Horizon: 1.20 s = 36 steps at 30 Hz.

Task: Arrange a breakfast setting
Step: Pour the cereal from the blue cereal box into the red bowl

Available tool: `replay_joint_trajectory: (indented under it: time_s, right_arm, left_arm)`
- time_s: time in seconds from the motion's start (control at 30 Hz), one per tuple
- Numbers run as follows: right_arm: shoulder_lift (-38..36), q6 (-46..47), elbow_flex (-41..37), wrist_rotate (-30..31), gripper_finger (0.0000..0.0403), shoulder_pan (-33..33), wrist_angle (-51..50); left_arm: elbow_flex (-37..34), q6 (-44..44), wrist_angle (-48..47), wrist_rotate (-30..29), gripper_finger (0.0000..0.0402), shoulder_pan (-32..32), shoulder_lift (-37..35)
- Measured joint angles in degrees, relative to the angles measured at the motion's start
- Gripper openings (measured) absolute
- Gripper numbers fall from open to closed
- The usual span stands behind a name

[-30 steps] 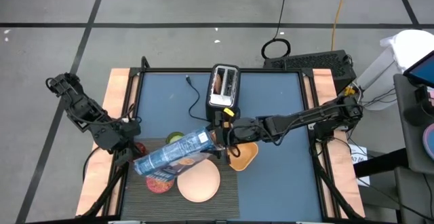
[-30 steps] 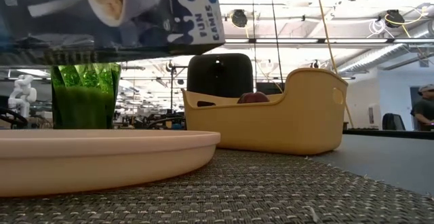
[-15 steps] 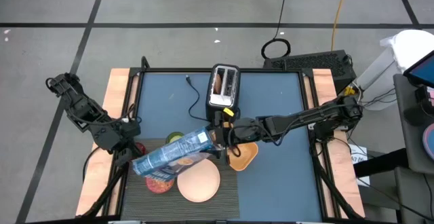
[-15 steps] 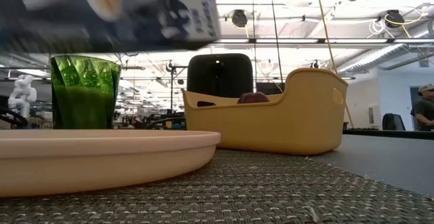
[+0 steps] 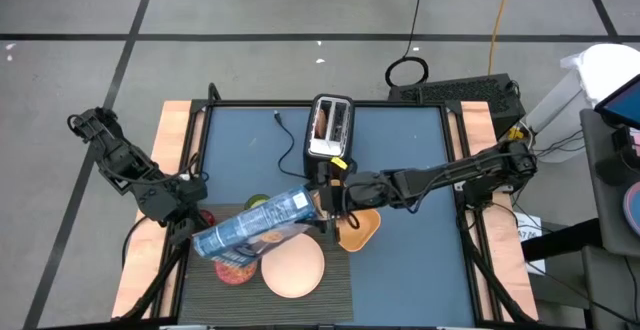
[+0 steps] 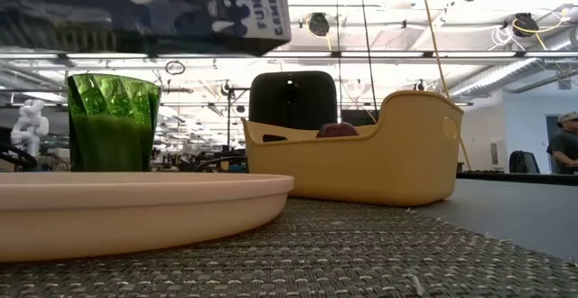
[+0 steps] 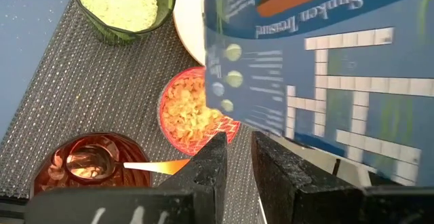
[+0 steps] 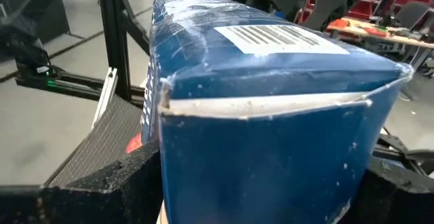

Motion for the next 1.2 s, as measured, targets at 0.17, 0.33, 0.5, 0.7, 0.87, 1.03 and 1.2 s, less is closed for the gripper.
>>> replay_joint_trajectory:
  time_s: [0.17, 0.33, 0.5, 0.7, 0.87, 1.03, 1.2]
  right_arm:
    - [0.59, 0.11, -0.02, 0.07, 0.0313, 0.00, -2.10]
    - [0.17, 0.09, -0.04, 0.15, 0.0313, 0.00, -0.92]
    - [0.11, -0.46, -0.04, 0.13, 0.0313, 0.00, -0.34]
    - [0.82, -0.29, -0.07, 0.13, 0.0313, 0.00, -3.14]
    - [-0.13, -1.20, 0.00, 0.17, 0.0313, 0.00, -0.67]
    - [0.41, -1.20, 0.01, 0.14, 0.0313, 0.11, -2.69]
    - [0.17, -1.29, -0.10, 0.17, 0.0313, 0.10, -1.89]
  left_arm:
    - [0.00, 0.01, 0.00, 0.00, 0.0072, -0.01, 0.00]
    - [0.00, 0.00, 0.00, 0.00, 0.0072, -0.01, 0.00]
    - [0.00, 0.00, 0.00, 0.00, 0.0072, 0.00, -0.02]
    - [-0.01, 0.02, 0.00, 0.00, 0.0072, -0.02, -0.02]
    - [-0.02, 0.02, 0.00, 0.00, 0.0072, -0.01, -0.02]
    - [-0.02, -0.01, 0.00, 0.00, 0.0072, 0.00, -0.02]
    - [0.00, 0.00, 0.00, 0.00, 0.0072, 0.00, 0.00]
